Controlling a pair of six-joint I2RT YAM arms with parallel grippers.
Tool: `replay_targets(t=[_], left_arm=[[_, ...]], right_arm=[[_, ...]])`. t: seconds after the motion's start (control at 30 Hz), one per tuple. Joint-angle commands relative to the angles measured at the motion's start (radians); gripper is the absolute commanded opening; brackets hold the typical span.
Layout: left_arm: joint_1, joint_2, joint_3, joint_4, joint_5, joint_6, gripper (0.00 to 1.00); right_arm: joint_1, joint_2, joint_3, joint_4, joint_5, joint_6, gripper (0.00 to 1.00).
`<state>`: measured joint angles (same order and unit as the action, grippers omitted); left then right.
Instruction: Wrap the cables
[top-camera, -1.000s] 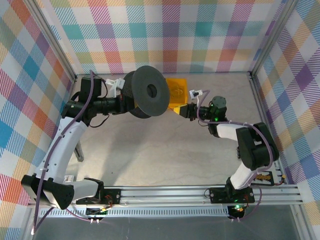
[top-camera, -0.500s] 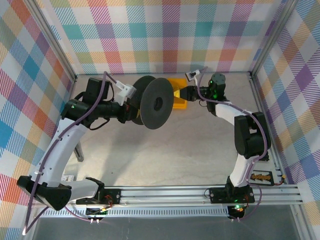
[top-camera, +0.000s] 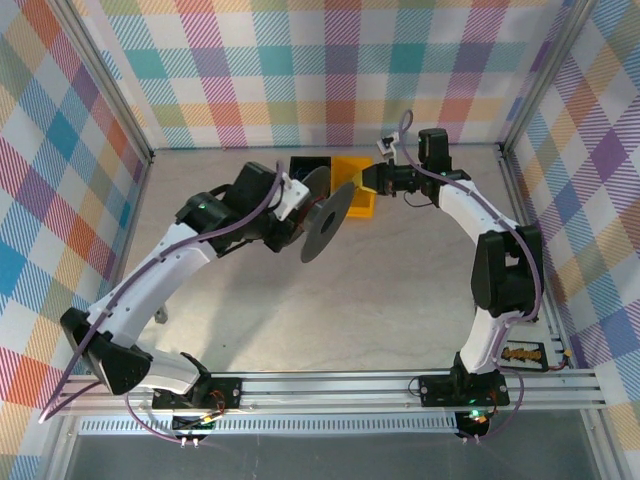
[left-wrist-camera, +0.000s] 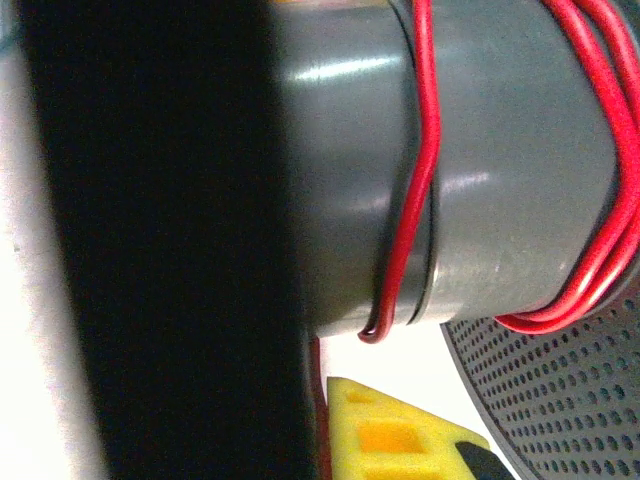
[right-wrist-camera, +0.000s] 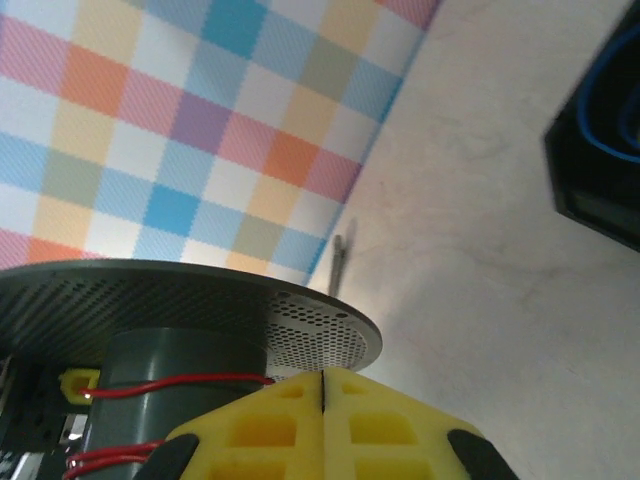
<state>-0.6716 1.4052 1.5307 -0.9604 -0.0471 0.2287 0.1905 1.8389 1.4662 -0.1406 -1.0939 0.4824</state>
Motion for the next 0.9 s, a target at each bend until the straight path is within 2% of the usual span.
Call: replay_targets(t=[0.0,0.13,0.33,0.67,0.87], left_arm=[[-0.049,0.018,-0.024,-0.341,-0.181,0.092,0.0],[-0.081,0.007,-0.088,-0.271,-0.232,0.169,0.0],[-0.092,0.017,-0.184,-0.185,-0.345,0.266,0.0],[-0.107,0.059,-0.237,-0.117,-0.414,0.35,0.0],[-0.133,0.073,-0.277,-0.078,-0.427,0.385,0.0]], right_arm=[[-0.105,-0.093,0.082,-0.127,0.158,-0.138,0.0],[-0.104,-0.136,0.079,-0.175,0.142,-0.188,0.0],[-0.088,-0.209,0.075,-0.247,0.184,-0.256,0.0],[-0.037,-0.277,0.068,-0.295,0.219,-0.313,0.0],[-0.003,-0.326,0.057,-0.318,0.186,-0.411,0.0]])
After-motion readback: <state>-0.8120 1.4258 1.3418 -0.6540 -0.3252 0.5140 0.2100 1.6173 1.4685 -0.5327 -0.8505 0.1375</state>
